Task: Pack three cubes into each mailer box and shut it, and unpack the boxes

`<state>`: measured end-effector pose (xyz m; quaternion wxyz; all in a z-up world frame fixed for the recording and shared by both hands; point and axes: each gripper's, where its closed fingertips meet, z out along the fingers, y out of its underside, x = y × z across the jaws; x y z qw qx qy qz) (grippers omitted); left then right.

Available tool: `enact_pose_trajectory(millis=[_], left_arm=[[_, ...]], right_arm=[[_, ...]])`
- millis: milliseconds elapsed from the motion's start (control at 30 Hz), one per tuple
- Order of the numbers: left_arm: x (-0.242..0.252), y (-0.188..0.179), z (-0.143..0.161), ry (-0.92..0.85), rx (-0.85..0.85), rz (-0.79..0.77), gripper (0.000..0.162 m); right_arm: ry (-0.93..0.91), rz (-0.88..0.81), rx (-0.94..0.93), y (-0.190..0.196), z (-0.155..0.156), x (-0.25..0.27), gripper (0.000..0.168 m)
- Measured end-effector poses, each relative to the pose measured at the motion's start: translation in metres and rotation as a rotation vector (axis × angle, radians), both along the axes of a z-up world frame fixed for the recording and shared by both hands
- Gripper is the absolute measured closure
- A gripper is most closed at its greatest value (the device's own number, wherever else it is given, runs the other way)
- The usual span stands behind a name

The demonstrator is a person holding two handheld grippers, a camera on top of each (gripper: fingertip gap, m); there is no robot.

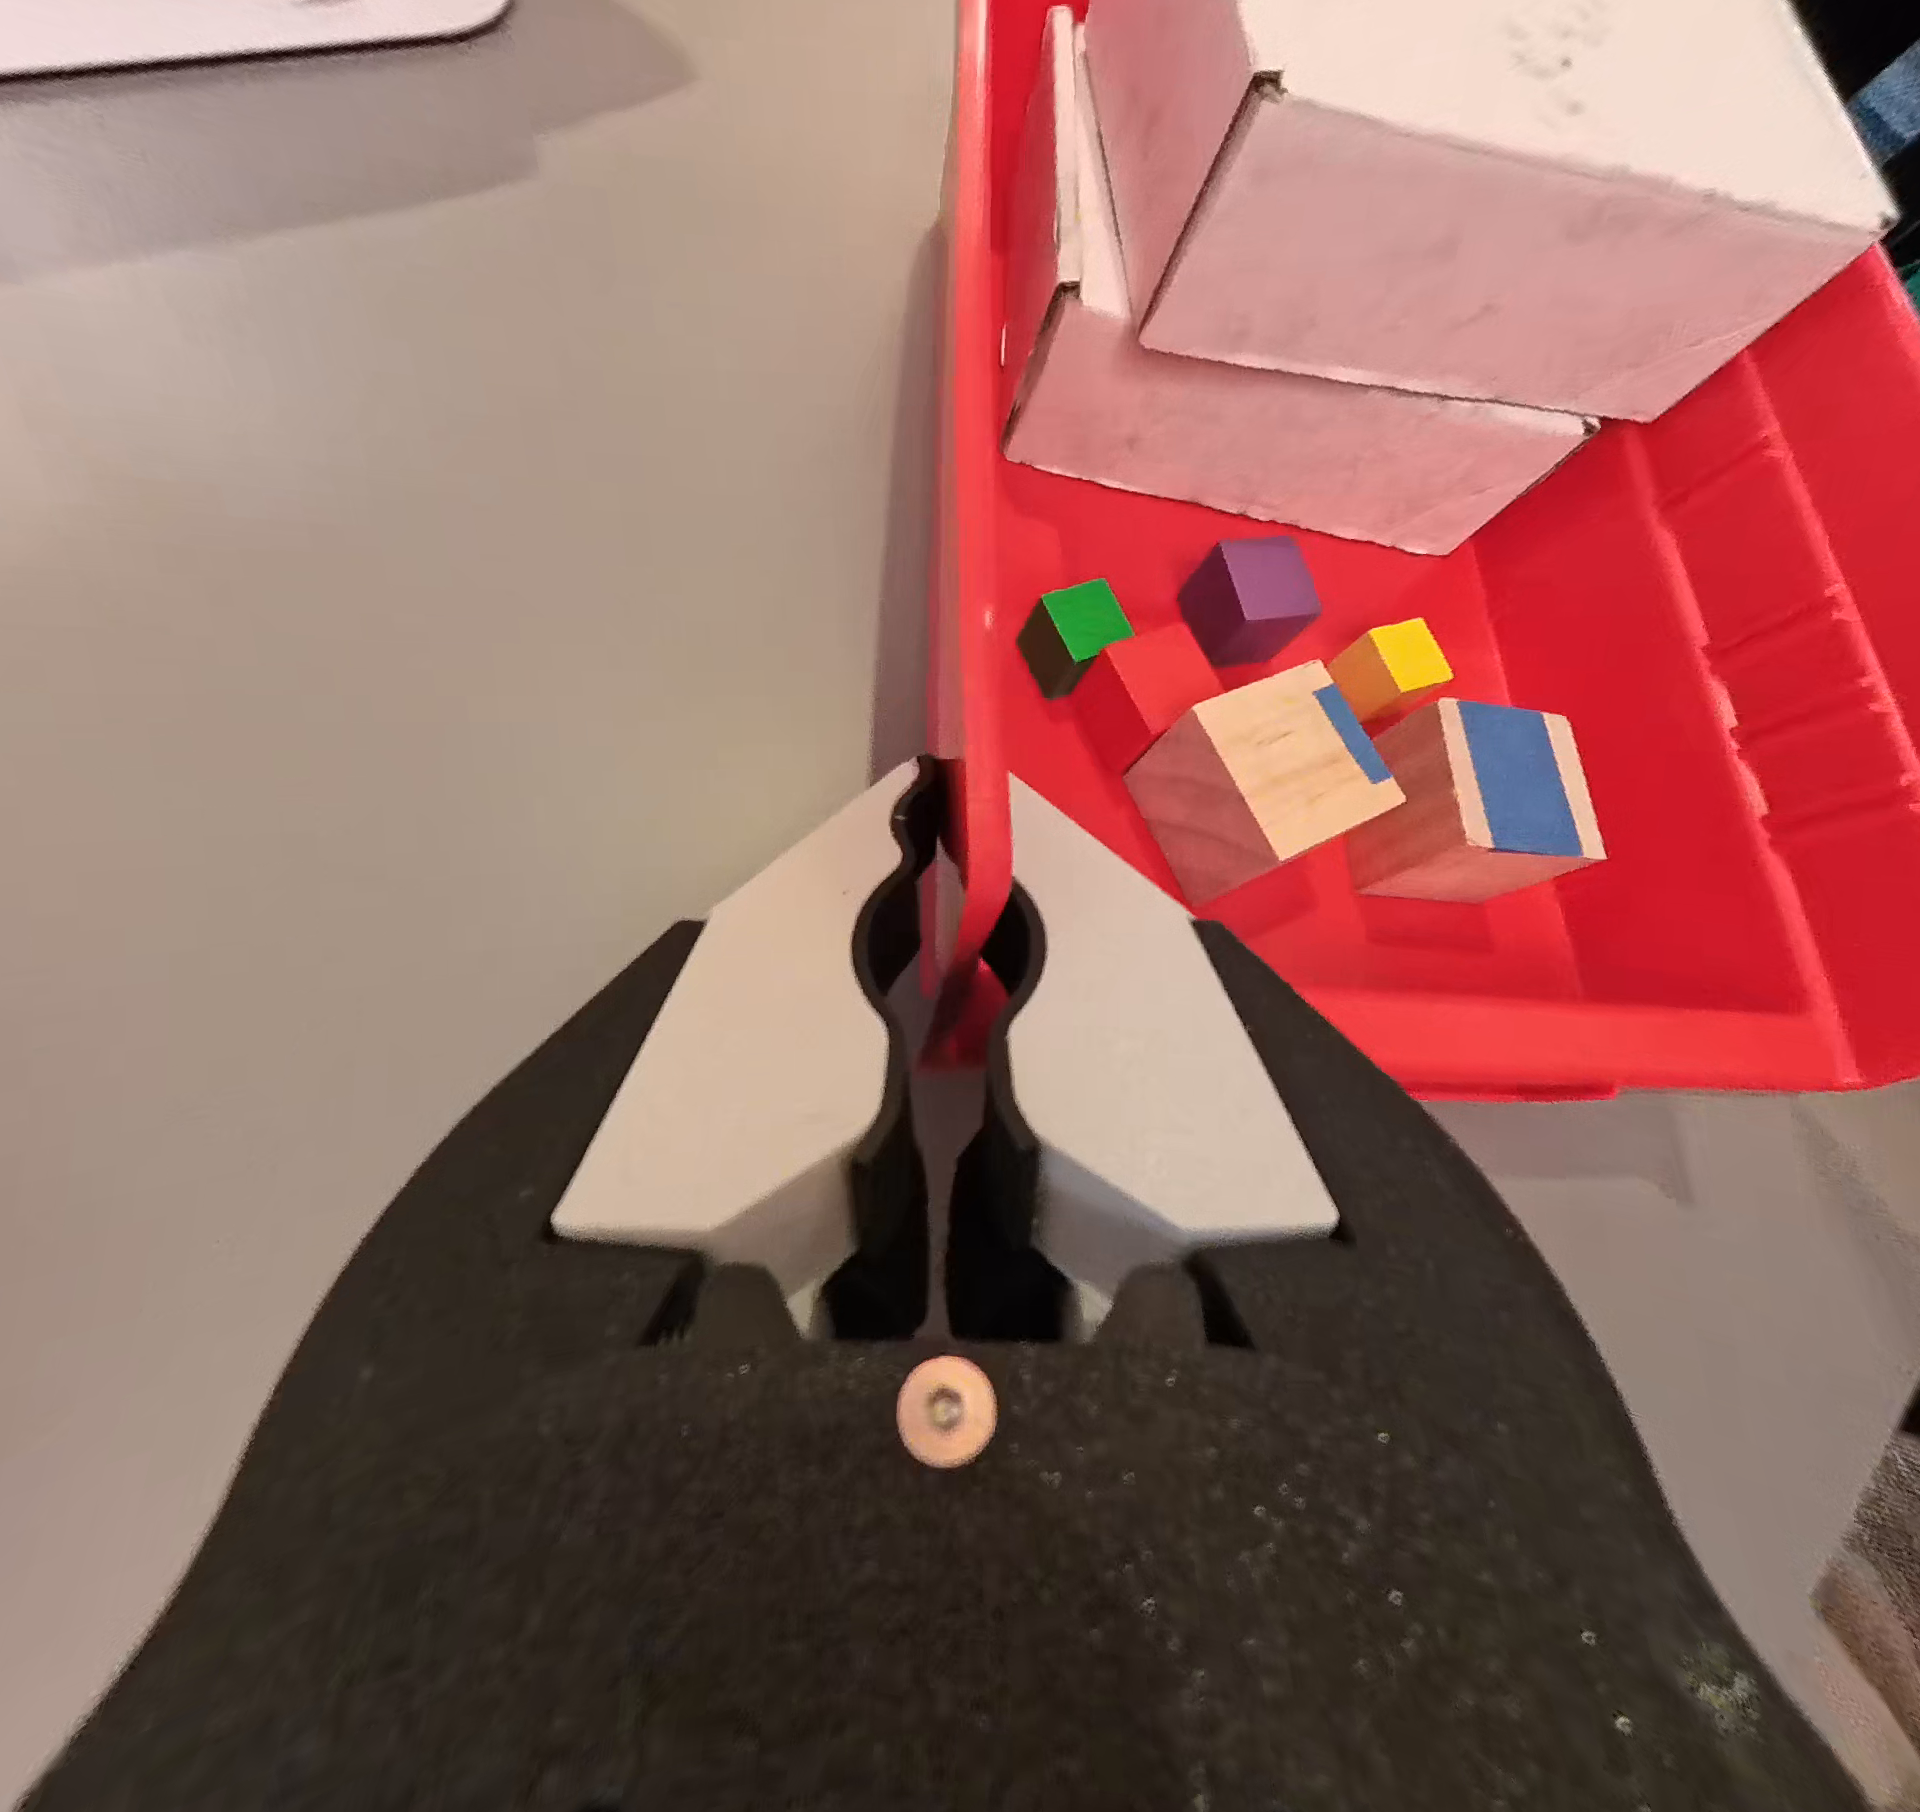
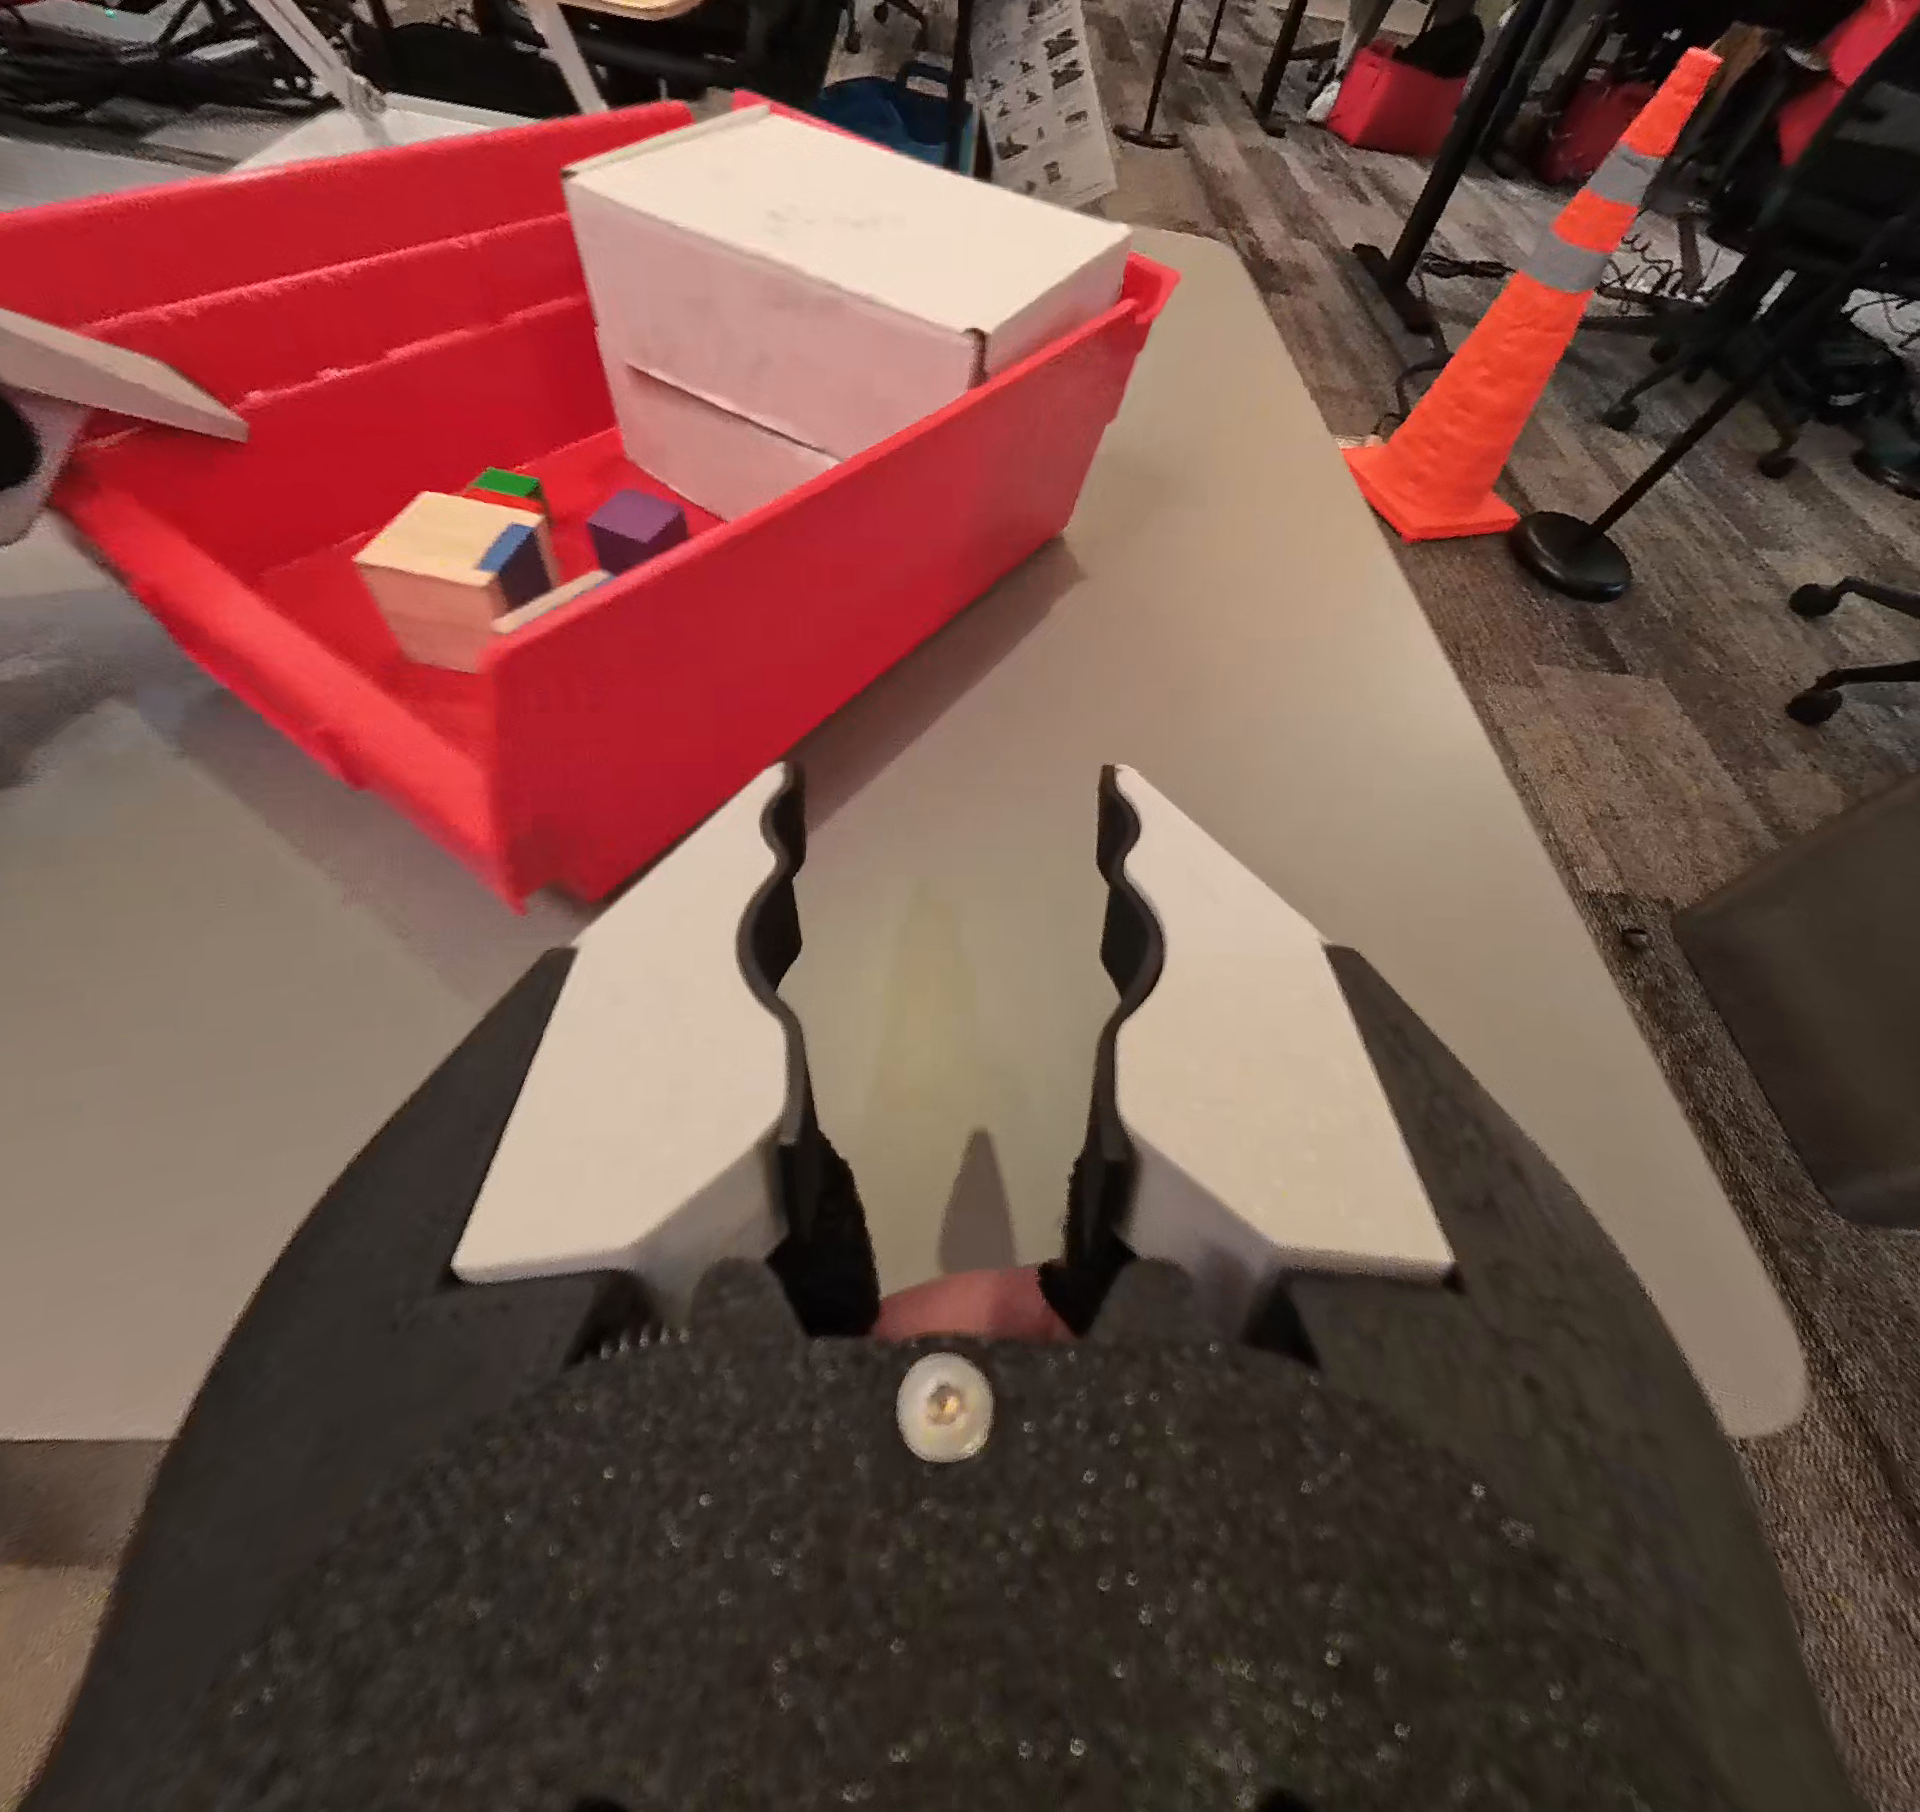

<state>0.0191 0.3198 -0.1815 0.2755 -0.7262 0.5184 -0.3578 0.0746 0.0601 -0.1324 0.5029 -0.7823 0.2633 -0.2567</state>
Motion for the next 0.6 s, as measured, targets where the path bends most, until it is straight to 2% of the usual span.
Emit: enact_pose_trajectory(millis=[167,367,500,600], left_arm=[[-0.071,0.030,0.001,0.003,0.003,0.107,0.161],[-0.150,0.069,0.001,-0.004,0.003,0.328,0.161],[-0.174,0.084,0.002,-0.028,-0.003,0.477,0.160],[-0.172,0.078,0.005,-0.067,-0.003,0.475,0.154]], right_arm=[[0.001,0.058,-0.019,0.023,-0.005,-0.009,0.112],[0.007,0.120,-0.036,0.044,-0.010,-0.019,0.112],[0.013,0.148,-0.041,0.054,-0.013,-0.023,0.112],[0.014,0.158,-0.044,0.058,-0.013,-0.024,0.112]])
